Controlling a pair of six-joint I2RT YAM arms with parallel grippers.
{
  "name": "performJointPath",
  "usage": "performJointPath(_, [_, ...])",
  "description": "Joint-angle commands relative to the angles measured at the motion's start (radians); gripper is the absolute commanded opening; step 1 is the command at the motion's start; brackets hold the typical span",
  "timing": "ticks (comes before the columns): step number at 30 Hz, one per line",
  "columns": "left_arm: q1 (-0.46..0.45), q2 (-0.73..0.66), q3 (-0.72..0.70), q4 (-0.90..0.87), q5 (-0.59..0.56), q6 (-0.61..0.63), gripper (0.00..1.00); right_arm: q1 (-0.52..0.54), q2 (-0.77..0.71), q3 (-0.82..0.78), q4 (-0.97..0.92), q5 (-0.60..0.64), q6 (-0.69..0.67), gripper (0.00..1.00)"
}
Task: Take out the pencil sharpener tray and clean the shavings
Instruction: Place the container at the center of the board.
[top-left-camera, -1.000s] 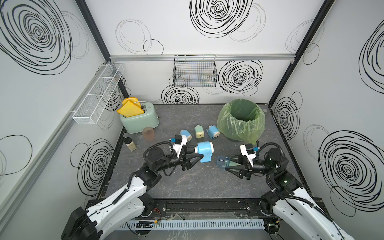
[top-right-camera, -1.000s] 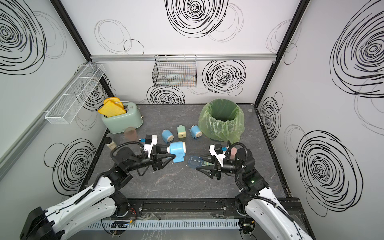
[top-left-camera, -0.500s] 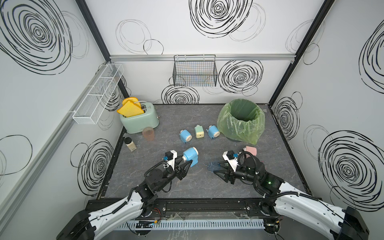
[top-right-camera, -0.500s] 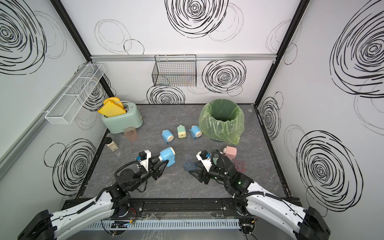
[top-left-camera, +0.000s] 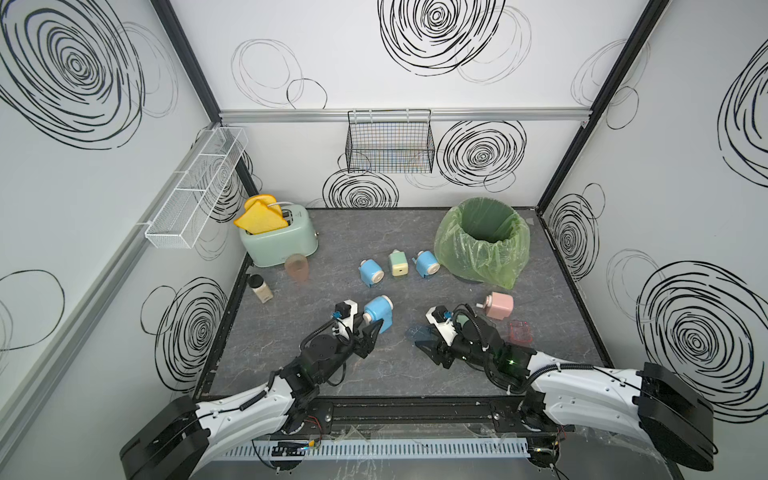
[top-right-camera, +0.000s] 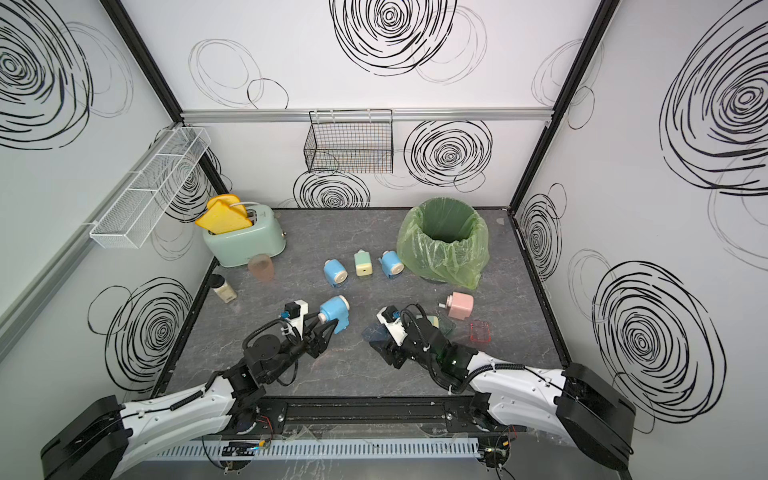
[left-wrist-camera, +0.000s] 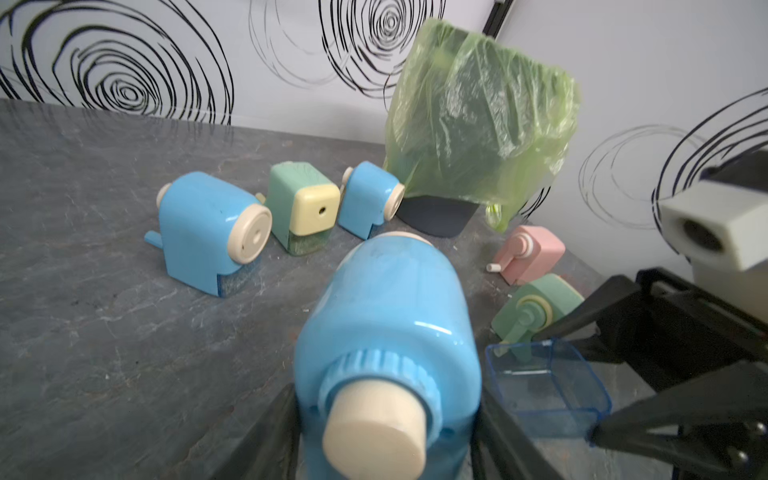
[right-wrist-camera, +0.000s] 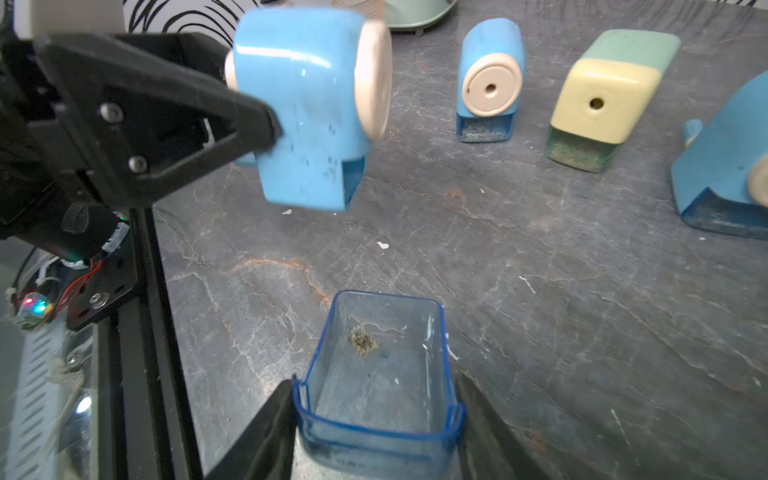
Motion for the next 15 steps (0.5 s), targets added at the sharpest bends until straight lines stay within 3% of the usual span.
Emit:
performJointPath(1, [-0.008, 0.072, 0.043, 0.049, 0.008, 0.004, 0.26, 0.005, 0.021, -0.015, 0.097, 0.061, -0.006, 0.29])
performJointPath(9, [-0.005, 0.315, 0.116, 0.182, 0.058, -0.007, 0.23, -0.009, 0.148, 0.006, 0.144, 0.19, 0.038, 0.3])
performJointPath(15, [-0.006, 0.445, 0.115, 0.352, 0.082, 0.009, 0.24, -0.082, 0.23, -0.005, 0.242, 0.183, 0.052, 0.31])
